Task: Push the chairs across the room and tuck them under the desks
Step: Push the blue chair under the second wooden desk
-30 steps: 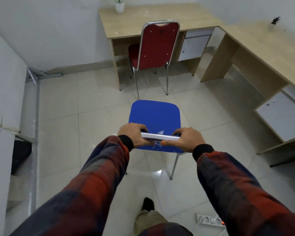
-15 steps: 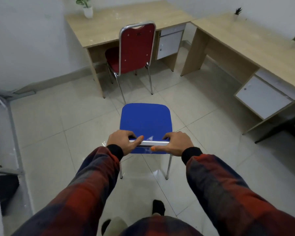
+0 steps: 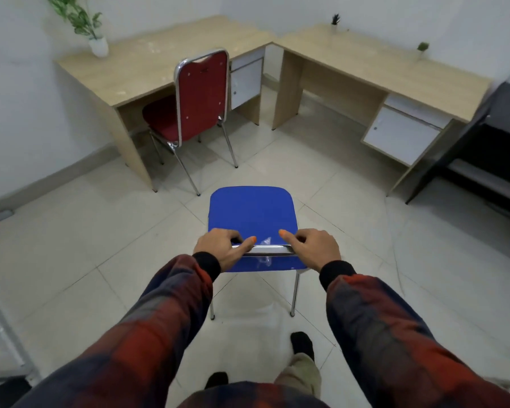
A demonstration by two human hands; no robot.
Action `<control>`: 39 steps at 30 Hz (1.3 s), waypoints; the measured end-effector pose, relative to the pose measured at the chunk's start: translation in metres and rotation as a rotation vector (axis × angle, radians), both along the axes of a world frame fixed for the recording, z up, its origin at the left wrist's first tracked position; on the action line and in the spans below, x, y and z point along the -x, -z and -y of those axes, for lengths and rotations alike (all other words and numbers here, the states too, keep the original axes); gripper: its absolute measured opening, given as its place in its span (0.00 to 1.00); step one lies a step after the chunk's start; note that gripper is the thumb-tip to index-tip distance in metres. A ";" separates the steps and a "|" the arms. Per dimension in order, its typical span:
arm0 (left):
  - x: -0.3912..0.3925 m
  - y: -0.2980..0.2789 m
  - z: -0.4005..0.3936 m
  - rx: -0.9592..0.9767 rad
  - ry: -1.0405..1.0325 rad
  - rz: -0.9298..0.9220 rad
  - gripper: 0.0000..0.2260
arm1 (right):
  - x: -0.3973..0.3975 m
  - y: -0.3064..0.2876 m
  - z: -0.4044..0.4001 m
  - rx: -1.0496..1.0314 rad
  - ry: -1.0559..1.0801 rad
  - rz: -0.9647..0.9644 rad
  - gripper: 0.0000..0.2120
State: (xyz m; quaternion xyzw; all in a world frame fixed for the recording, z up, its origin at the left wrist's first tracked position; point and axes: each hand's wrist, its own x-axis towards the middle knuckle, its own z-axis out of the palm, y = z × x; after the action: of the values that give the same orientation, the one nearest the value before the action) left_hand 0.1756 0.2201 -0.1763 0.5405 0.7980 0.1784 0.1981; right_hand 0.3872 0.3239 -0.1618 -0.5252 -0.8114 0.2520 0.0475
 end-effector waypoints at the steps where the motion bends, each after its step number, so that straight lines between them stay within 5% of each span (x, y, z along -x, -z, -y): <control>1: 0.003 -0.001 0.001 0.008 0.024 0.018 0.27 | 0.001 0.001 0.006 -0.030 0.019 0.003 0.28; 12: 0.071 -0.007 0.022 0.067 0.284 -0.102 0.25 | 0.059 -0.001 0.063 -0.033 -0.164 0.265 0.40; 16: 0.077 -0.006 0.034 0.067 0.343 -0.140 0.31 | 0.075 0.000 0.066 -0.098 -0.200 0.242 0.43; 31: 0.038 -0.007 -0.040 -0.005 0.355 -0.178 0.31 | 0.048 -0.003 -0.015 -0.155 -0.035 0.164 0.27; 39: 0.084 0.000 -0.098 -0.009 0.338 -0.154 0.31 | 0.093 0.004 -0.053 -0.170 0.128 0.203 0.26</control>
State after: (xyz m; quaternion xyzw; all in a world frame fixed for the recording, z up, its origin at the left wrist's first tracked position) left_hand 0.0920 0.3178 -0.1763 0.6797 0.7079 0.1043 0.1613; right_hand 0.2938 0.3766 -0.1660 -0.5926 -0.7954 0.1244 0.0256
